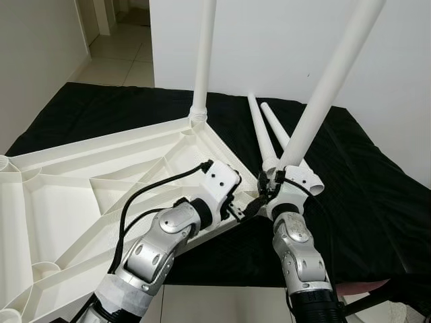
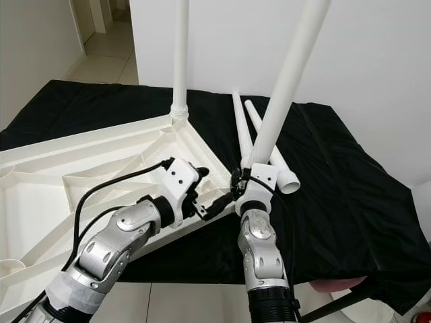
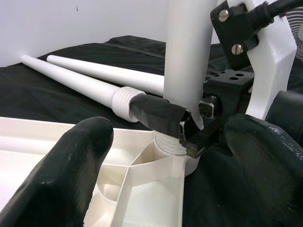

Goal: Building children table

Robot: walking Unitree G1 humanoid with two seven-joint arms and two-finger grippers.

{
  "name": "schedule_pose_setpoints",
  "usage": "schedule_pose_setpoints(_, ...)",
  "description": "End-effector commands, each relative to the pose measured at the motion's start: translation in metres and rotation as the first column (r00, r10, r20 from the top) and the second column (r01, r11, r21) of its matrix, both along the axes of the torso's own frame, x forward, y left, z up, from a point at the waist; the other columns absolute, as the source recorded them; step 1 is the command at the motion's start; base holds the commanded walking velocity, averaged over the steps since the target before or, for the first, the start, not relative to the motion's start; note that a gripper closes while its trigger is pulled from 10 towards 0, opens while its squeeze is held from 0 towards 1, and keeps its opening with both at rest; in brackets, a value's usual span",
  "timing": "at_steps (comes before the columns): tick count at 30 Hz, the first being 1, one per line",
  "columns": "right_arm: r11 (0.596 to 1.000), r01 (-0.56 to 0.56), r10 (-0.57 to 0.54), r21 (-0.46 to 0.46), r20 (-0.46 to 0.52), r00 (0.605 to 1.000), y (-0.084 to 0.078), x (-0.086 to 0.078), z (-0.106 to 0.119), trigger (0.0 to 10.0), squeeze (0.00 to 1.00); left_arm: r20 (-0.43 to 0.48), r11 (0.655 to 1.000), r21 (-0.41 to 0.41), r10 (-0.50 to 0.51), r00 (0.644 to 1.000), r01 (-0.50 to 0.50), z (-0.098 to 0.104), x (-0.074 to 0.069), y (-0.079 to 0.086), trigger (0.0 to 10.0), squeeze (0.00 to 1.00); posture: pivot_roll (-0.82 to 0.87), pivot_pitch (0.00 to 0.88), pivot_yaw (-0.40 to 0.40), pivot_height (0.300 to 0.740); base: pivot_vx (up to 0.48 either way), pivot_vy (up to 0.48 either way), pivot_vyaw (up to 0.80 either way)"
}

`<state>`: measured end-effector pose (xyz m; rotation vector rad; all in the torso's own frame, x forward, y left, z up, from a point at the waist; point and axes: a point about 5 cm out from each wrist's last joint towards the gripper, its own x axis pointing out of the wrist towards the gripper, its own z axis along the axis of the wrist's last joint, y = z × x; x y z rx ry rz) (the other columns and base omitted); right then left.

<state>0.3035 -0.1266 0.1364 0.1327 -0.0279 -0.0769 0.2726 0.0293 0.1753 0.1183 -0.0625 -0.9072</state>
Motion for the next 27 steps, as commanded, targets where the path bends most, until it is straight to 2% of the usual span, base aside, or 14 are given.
schedule_pose_setpoints(1, 1.000, -0.013, 0.014, 0.005, -0.041, 0.999, -0.002, -0.006, -0.012, 10.0, 1.00, 0.018, 1.000, 0.000, 0.000, 1.000, 0.000, 0.001, -0.002, -0.001, 10.0, 0.00, -0.02, 0.000, -0.095, 0.740, 0.000, 0.000, 0.00)
schedule_pose_setpoints(8, 0.999, -0.025, 0.024, -0.025, -0.042, 0.999, -0.015, -0.001, -0.015, 10.0, 1.00, 0.011, 1.000, -0.001, -0.022, 1.000, 0.022, 0.000, -0.004, -0.001, 10.0, 0.00, -0.02, 0.000, -0.098, 0.740, 0.000, 0.000, 0.00)
schedule_pose_setpoints(9, 0.999, -0.049, 0.048, -0.019, -0.042, 0.998, -0.018, 0.001, -0.015, 10.0, 0.00, 0.013, 1.000, 0.002, -0.026, 1.000, 0.026, 0.000, -0.004, -0.001, 10.0, 0.00, -0.02, 0.000, -0.100, 0.740, 0.000, 0.000, 0.00)
schedule_pose_setpoints(12, 0.999, -0.049, 0.048, -0.019, -0.042, 0.998, -0.018, 0.001, -0.015, 10.0, 0.00, 0.013, 1.000, 0.002, -0.026, 1.000, 0.026, 0.000, -0.004, -0.001, 10.0, 0.00, -0.02, 0.000, -0.100, 0.740, 0.000, 0.000, 0.00)
schedule_pose_setpoints(15, 0.976, -0.202, 0.203, -0.077, -0.003, 0.979, -0.025, 0.007, -0.012, 10.0, 0.00, 0.024, 0.999, 0.019, -0.037, 0.999, 0.037, 0.001, -0.005, -0.001, 10.0, 0.00, -0.02, 0.000, -0.099, 0.740, 0.000, 0.000, 0.00)
schedule_pose_setpoints(19, 0.956, -0.272, 0.275, -0.113, 0.014, 0.961, -0.029, 0.010, -0.010, 10.0, 0.00, 0.009, 0.999, 0.017, -0.052, 0.999, 0.052, 0.001, -0.005, -0.002, 10.0, 0.00, -0.01, 0.000, -0.099, 0.740, 0.000, 0.000, 0.00)
schedule_pose_setpoints(21, 0.917, -0.366, 0.373, -0.160, 0.018, 0.928, -0.034, 0.015, -0.010, 10.0, 0.00, 0.007, 0.998, 0.025, -0.065, 0.998, 0.065, 0.000, -0.007, -0.004, 10.0, 0.00, -0.01, 0.000, -0.099, 0.740, 0.000, 0.000, 0.00)
schedule_pose_setpoints(24, 0.902, -0.395, 0.403, -0.174, 0.014, 0.915, -0.035, 0.017, -0.010, 10.0, 0.00, 0.007, 0.997, 0.027, -0.068, 0.998, 0.068, -0.001, -0.007, -0.004, 10.0, 0.00, 0.00, 0.000, -0.098, 0.740, 0.000, 0.000, 0.00)
schedule_pose_setpoints(27, 0.838, -0.499, 0.511, -0.220, -0.005, 0.860, -0.037, 0.023, -0.008, 10.0, 0.00, -0.012, 0.997, 0.029, -0.075, 0.997, 0.076, -0.002, -0.009, -0.006, 10.0, 0.00, 0.00, 0.000, -0.099, 0.740, 0.000, 0.000, 0.00)
